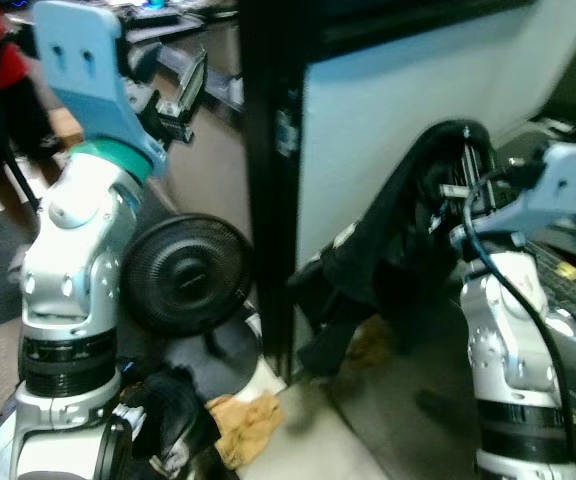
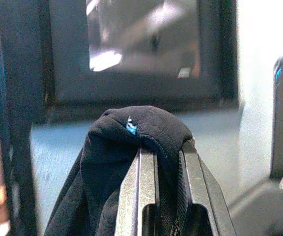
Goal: Clothes washing
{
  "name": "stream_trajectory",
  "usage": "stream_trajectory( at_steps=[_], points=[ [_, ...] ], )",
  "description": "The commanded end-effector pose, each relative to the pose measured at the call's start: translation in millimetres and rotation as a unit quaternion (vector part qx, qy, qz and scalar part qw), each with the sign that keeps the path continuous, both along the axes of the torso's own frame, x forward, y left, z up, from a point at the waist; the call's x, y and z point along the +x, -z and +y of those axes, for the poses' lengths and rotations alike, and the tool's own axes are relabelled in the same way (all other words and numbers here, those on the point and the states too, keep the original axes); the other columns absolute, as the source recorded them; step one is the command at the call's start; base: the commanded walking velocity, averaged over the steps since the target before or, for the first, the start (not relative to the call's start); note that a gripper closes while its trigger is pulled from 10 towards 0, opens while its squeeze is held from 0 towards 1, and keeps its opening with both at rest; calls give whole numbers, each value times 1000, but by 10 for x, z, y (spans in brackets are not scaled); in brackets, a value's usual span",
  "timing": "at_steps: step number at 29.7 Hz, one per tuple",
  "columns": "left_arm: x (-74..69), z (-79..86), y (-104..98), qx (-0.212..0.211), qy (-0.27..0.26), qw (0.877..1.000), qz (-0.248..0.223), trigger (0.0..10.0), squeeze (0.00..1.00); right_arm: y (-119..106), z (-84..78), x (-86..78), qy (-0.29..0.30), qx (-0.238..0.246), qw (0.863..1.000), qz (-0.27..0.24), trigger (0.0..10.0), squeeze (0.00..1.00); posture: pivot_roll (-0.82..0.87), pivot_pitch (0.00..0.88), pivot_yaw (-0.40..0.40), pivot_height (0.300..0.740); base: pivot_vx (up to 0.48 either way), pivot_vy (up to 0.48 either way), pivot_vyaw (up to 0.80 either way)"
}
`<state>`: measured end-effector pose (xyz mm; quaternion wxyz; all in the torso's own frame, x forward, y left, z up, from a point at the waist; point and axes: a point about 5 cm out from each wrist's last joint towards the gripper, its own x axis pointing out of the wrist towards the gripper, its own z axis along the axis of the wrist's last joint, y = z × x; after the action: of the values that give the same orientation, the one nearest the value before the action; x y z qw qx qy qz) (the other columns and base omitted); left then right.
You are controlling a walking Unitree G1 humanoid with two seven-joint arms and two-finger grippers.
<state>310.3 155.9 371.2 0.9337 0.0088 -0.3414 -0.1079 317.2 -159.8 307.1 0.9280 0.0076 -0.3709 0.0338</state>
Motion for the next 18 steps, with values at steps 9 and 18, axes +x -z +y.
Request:
stream_trajectory(
  at_steps=[9, 18],
  points=[
    [45, -339, -15, 28, 41, 999, -22, 10000, 0, -249, 45, -30, -10, -18, 999, -49, 10000, 0, 29, 0, 53, 740, 0, 0, -800],
    [75, -378, 151, 18, 49, 999, 3, 10000, 0, -880, -91, -234, 45, -60, 982, -174, 10000, 0, 16, 0, 48, 740, 0, 0, -800]
  ],
)
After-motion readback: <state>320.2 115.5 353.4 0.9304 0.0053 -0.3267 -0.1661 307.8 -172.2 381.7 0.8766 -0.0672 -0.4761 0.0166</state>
